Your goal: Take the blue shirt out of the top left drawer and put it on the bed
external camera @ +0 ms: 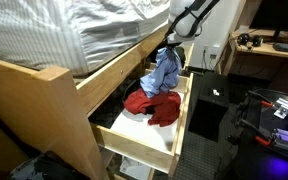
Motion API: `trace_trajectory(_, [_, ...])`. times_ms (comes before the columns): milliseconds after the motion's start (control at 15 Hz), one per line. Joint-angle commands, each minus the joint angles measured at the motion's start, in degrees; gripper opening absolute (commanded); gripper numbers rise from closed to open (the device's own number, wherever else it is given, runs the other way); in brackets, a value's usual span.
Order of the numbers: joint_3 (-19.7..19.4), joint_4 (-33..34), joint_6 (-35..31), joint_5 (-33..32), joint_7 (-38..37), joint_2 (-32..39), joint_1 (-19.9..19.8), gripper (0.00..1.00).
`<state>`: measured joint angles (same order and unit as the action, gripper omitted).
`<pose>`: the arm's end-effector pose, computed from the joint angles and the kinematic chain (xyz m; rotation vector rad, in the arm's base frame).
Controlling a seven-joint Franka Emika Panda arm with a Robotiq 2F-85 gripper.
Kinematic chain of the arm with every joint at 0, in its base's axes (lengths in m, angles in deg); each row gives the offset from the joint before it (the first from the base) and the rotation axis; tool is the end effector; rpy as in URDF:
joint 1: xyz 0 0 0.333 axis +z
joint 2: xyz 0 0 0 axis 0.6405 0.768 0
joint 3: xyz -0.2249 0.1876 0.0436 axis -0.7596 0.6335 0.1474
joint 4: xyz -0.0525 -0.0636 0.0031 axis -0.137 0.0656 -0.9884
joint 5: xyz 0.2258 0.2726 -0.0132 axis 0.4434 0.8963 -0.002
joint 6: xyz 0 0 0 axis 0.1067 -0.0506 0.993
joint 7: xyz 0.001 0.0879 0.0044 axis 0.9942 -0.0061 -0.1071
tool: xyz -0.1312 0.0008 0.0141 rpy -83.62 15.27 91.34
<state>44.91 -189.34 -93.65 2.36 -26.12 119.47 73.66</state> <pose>0.6114 -0.0725 0.2331 2.5829 -1.0368 0.5702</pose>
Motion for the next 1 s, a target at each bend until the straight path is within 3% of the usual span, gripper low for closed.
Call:
trace_trajectory(0, [-9.61,-5.13,1.05,-10.35,-9.33,-9.13,8.88,0.01])
trace_trajectory(333, [-27.79,-2.95,6.23,-26.06,-24.55,-14.86,25.46,0.01])
trace_trajectory(533, [-38.07,-0.78,10.36,-31.31,-32.1,-15.53,35.76,0.01])
trace_trajectory(733, [-48.68,0.44,8.91,-31.61,-37.54,-12.27,45.27,0.01])
trace_trajectory(933, [-57.8,1.67,8.59,-26.84,-38.47,-6.14,52.66,0.01])
